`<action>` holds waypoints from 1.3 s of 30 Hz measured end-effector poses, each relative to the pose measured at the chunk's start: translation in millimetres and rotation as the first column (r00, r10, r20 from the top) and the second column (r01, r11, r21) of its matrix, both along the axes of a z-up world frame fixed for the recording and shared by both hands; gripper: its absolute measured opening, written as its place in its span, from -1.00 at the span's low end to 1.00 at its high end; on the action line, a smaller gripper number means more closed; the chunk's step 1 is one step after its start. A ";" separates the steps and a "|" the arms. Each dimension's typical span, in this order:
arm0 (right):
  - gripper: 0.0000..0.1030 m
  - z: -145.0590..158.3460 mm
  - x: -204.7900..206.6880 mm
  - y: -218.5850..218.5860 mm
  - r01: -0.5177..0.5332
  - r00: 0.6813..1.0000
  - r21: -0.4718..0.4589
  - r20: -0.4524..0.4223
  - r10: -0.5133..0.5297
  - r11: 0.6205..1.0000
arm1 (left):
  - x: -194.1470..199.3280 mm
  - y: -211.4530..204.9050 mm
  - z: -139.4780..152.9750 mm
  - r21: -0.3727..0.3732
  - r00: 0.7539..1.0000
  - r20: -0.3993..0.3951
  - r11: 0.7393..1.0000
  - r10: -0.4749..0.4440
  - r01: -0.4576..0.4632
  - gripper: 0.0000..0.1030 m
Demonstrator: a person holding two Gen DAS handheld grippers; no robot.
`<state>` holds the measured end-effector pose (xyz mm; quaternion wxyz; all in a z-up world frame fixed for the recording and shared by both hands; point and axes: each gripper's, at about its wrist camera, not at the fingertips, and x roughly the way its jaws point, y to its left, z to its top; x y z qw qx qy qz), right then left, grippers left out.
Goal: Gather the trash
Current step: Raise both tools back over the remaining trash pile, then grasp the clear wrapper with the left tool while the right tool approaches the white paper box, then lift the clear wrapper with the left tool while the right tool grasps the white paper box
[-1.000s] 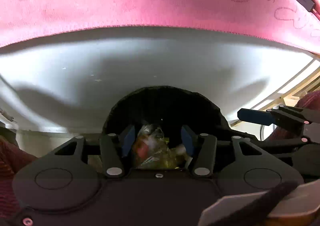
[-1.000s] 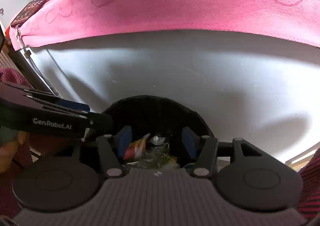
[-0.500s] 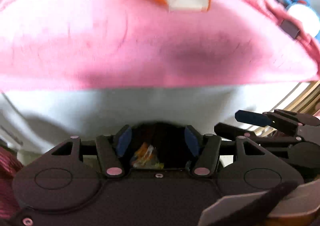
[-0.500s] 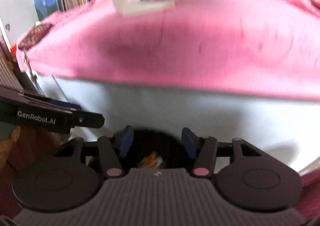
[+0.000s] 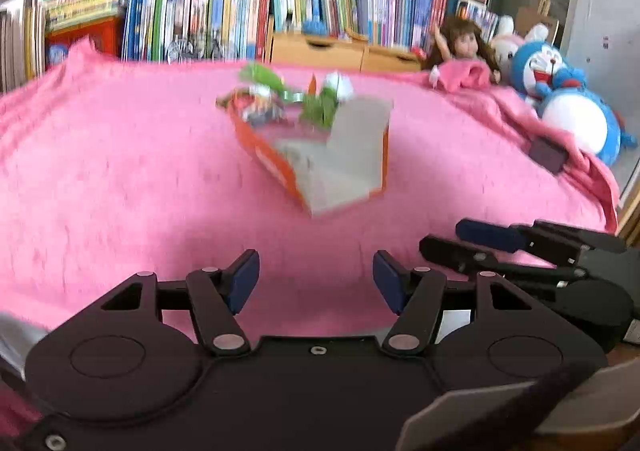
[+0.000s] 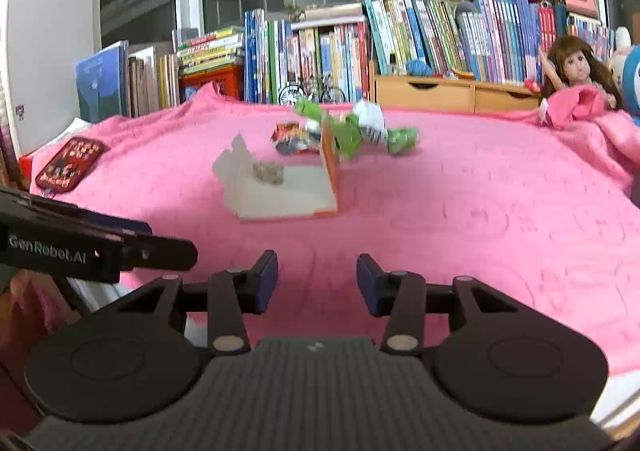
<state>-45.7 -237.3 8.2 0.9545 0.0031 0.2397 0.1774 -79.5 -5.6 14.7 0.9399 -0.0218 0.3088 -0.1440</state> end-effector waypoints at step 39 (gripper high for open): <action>0.00 -18.8 67.3 59.2 -0.002 0.997 -0.165 0.078 0.015 0.986 | 171.0 -22.6 -26.2 0.073 0.995 -0.045 0.994 0.091 -0.088 -0.66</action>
